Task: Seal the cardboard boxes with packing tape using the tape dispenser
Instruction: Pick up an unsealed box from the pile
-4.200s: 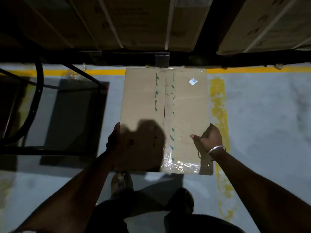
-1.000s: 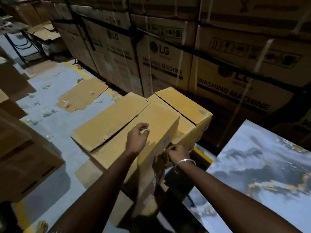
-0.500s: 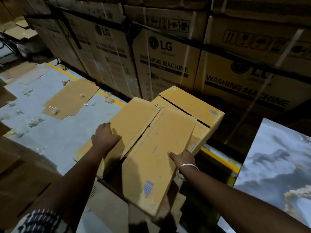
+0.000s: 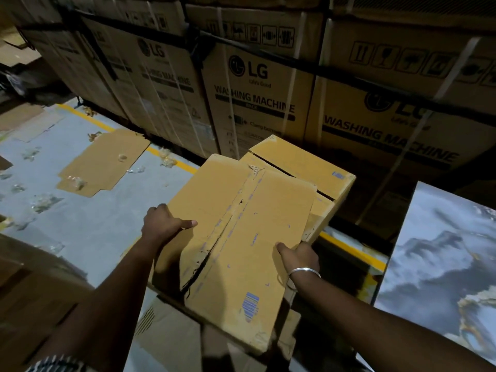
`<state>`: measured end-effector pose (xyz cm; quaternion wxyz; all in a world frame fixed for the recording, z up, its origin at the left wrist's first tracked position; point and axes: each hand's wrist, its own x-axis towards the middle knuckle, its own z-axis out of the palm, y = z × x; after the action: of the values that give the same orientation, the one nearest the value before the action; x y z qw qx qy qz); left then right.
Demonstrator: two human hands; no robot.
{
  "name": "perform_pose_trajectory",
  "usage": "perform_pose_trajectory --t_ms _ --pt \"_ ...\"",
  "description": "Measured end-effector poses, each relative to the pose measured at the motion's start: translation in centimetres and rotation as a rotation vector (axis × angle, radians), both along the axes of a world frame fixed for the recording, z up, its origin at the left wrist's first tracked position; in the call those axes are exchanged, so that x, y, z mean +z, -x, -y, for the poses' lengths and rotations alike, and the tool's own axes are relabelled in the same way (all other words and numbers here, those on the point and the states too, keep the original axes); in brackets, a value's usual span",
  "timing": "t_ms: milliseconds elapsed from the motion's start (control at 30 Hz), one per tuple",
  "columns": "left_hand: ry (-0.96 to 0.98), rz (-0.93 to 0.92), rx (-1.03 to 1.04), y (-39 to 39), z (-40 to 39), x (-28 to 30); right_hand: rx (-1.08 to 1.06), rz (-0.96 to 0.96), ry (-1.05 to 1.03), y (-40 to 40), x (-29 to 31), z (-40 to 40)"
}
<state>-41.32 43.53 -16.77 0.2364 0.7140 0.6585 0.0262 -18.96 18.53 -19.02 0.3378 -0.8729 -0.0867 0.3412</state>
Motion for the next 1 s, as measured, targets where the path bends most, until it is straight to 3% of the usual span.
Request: perform_pose_trajectory --t_ms 333,533,667,1000 --pt "-0.181 0.144 0.031 -7.1 4.3 8.2 -0.077 0.124 -0.154 -8.5 7.0 3.7" --pt "-0.056 0.367 0.012 -14.4 9.9 12.0 -0.107 0.197 -0.155 -16.0 11.1 10.1" --pt "0.037 0.476 -0.025 -19.5 16.0 12.0 -0.149 0.207 -0.130 -20.8 11.3 17.4" --pt "0.100 0.483 -0.184 -32.7 39.4 9.1 -0.264 0.203 -0.079 -32.0 9.4 41.6"
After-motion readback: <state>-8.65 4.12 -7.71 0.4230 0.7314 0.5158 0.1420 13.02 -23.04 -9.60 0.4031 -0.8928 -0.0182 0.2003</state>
